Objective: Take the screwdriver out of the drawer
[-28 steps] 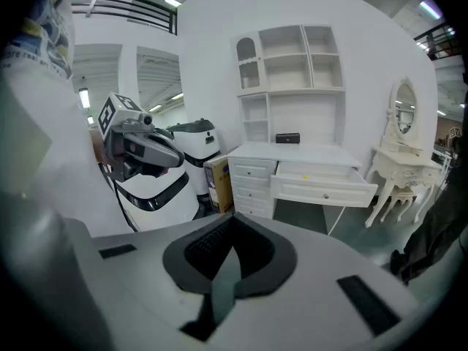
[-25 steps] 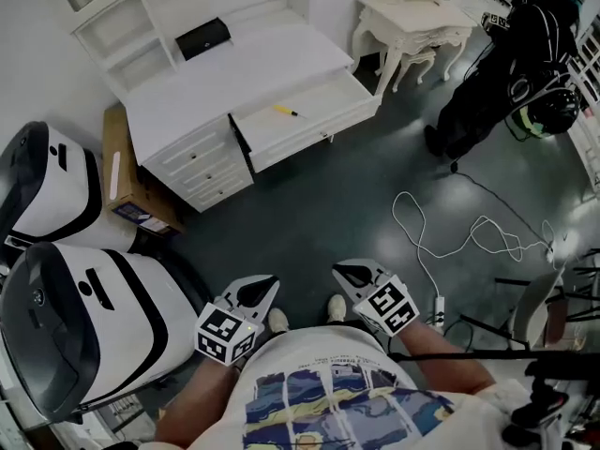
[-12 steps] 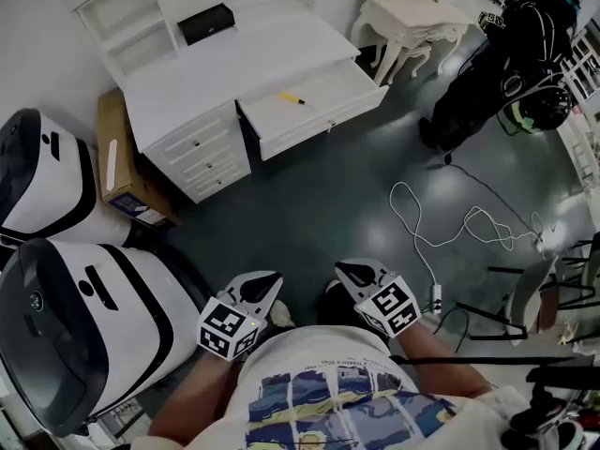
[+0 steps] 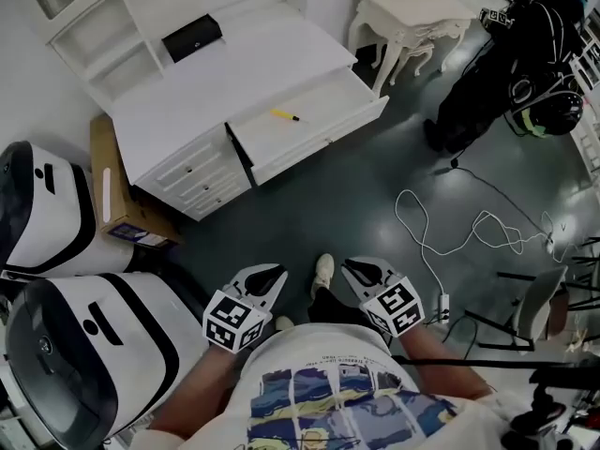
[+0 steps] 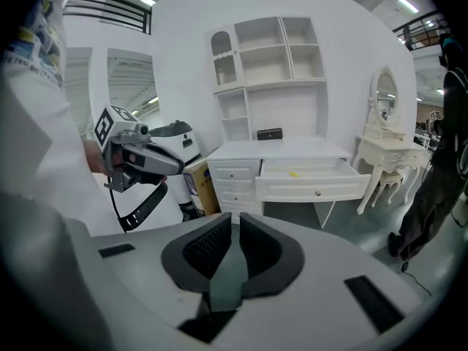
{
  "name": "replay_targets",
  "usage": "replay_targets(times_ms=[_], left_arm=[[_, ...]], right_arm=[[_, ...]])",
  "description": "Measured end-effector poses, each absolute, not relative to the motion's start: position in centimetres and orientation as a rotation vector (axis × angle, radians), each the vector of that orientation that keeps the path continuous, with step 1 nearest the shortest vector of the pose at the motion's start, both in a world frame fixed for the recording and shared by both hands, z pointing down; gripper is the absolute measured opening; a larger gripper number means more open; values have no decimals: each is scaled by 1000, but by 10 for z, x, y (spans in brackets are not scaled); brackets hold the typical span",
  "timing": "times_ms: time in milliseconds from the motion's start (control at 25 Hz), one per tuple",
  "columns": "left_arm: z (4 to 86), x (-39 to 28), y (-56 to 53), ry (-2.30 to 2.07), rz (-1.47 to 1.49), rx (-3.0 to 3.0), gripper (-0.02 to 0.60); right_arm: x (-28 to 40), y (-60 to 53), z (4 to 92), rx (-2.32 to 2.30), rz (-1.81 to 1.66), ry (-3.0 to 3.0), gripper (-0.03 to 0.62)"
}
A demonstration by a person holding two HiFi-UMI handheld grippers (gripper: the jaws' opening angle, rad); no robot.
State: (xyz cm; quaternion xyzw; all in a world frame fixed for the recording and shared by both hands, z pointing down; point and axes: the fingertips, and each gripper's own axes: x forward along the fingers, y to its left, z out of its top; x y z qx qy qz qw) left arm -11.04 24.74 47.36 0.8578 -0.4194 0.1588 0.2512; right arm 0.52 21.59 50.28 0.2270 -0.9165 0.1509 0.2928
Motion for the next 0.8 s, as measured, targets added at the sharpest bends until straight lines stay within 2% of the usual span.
replay_targets(times_ms=[40,120,480,800], left_arm=[[473,-112,231,-1143,452,2333,15],[471,-113,197,-1149,501,2340,15],[478,-124,68,-1186,801,2363,15],[514,-156,-34,-1115,1024,2369,15]], right_arm=[[3,199,503,603,404,-2449,41],[1,164,501,596,395,-2462,128],[33,59,511,593,405,-2464,127],[33,23,526,627,521,-2427,123]])
